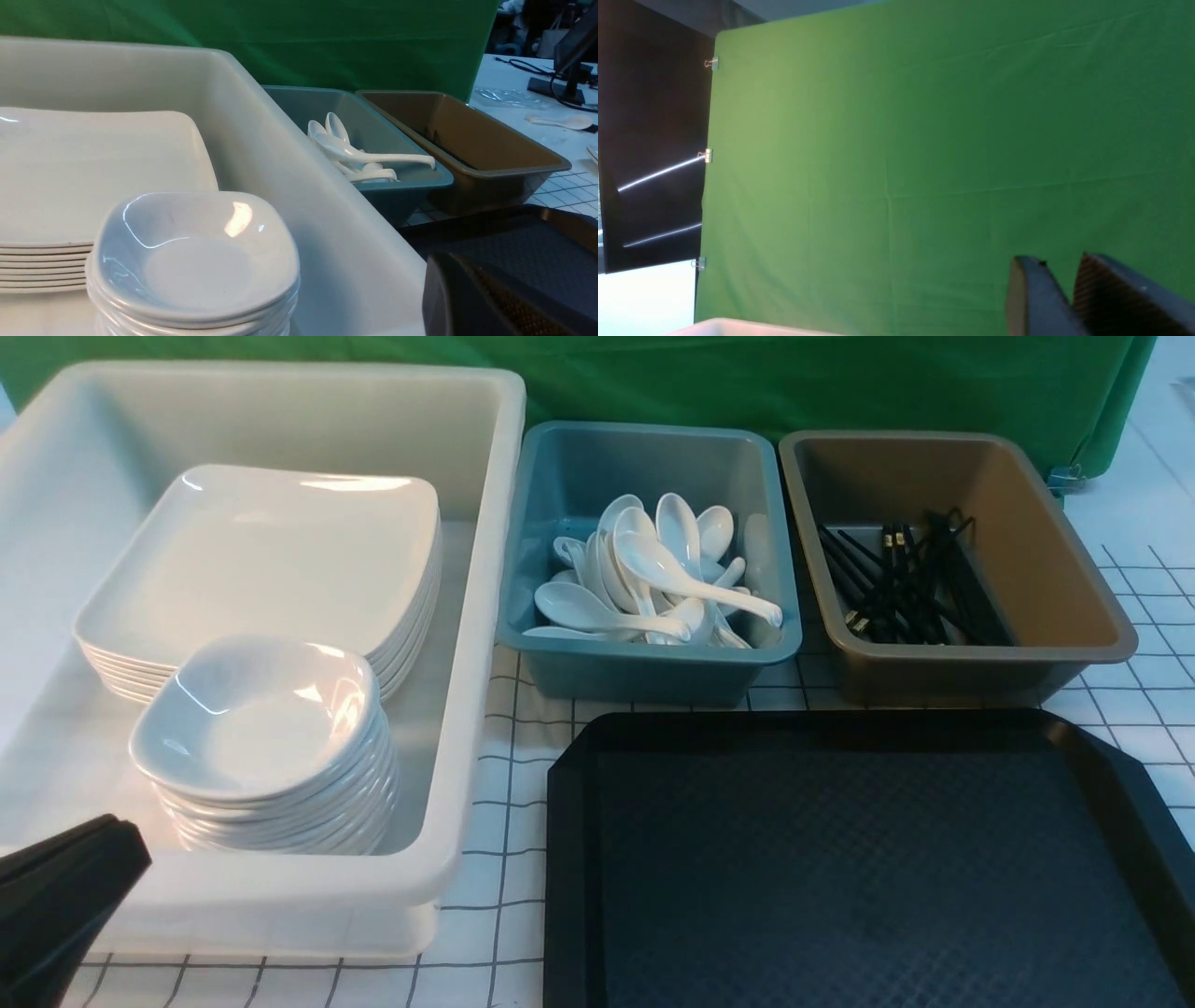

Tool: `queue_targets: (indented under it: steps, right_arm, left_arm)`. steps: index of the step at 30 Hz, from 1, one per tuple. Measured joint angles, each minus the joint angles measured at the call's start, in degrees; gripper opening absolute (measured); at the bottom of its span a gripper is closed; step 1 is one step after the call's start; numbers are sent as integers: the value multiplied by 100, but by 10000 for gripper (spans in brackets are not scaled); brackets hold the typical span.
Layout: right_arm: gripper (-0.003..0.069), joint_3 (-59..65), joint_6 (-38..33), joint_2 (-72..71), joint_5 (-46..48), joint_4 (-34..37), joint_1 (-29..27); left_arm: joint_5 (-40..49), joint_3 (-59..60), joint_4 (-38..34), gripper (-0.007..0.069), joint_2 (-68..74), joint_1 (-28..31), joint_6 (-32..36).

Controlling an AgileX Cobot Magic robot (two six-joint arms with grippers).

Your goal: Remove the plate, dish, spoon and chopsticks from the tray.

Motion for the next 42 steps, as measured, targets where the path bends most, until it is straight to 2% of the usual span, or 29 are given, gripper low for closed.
queue_targets:
  steps: [14,19,24,27,32,38,42]
  right_arm:
    - [197,0,0,0,0,0,0]
    - [198,0,0,0,0,0,0]
    - [198,0,0,0,0,0,0]
    - [207,0,0,0,0,0,0]
    - [218,0,0,0,0,0,0]
    - [232,0,0,0,0,0,0]
    - [236,0,0,0,0,0,0]
  left_arm:
    - [-5,0,383,0,0,0,63]
    - [-5,0,930,0,-4,0,134]
    - [-5,13,1305,1,-45,16,-240]
    - [-205,172,1740,2,-221,369,-814]
    - [-585,830,1956,4,-715,1138,-951]
    - [-738,1595,2104,4,-1193,1513,-967]
    - [-416,1631,2211,4,-1213,1553,-972]
